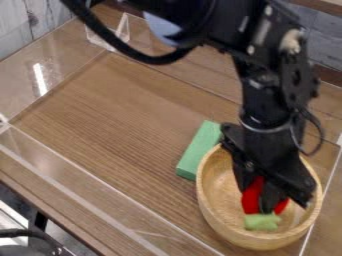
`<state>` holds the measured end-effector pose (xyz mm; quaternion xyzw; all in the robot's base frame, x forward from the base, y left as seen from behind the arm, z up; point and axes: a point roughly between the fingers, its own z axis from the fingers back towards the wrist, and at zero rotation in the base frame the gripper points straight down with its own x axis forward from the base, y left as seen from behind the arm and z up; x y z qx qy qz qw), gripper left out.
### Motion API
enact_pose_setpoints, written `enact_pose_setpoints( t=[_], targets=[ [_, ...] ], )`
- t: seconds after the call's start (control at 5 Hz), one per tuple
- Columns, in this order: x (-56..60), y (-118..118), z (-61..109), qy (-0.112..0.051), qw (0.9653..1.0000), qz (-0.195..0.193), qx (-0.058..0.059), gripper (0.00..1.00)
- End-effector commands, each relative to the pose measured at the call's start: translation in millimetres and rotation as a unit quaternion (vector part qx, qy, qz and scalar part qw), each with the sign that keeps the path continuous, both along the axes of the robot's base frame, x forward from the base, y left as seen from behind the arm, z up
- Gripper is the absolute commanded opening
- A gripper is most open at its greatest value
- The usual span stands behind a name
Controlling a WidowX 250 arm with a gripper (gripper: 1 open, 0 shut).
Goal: Move the red fruit to the right
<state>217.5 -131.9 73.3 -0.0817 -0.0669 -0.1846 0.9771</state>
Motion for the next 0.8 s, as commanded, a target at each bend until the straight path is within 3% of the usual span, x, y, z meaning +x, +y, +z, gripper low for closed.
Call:
enact_pose_setpoints(
  t=[0.0,0.2,0.4,0.6],
  targets=[
    [-0.1,-6.5,-2.1,-0.005,0.9999,-0.01,0.006,0.0],
    [-1.5,-6.9,-7.8,0.0,0.9998,-0.013,0.015,1.0],
    [-2.8,-6.6,-9.1,-0.001,0.9997,-0.01,0.024,0.0],
    [-1.4,-4.4,-10.5,-0.005,0.9995,-0.005,0.031,0.0]
  ],
)
